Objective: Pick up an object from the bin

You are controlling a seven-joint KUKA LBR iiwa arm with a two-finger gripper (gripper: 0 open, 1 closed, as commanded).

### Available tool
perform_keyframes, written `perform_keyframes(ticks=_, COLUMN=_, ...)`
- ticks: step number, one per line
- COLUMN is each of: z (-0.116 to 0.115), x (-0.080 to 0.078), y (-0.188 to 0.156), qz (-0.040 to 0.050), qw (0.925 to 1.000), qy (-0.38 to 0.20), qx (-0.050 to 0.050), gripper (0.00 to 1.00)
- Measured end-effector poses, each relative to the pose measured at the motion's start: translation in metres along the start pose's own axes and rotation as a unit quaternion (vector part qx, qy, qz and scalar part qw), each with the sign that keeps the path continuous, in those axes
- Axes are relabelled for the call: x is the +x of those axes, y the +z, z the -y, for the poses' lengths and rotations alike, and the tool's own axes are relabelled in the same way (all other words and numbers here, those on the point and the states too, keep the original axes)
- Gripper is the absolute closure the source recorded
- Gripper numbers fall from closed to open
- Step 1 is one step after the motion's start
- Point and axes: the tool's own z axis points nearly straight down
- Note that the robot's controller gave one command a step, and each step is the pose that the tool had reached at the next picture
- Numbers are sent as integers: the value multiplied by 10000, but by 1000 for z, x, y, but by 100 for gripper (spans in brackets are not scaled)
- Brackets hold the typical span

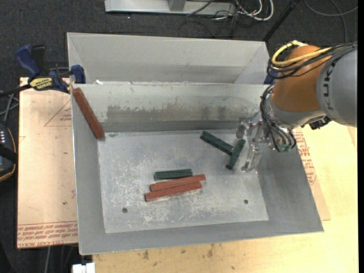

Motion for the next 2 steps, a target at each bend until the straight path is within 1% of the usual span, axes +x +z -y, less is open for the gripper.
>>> perform_keyframes(ticks=1, z=-24, x=-1, y=4, qz=-49, qw=9997, qy=255, qx=-7, gripper=0)
perform_keyframes(ticks=2, z=-50, x=-9, y=13, qz=-21, qw=9936, qy=1132, qx=-2, gripper=0)
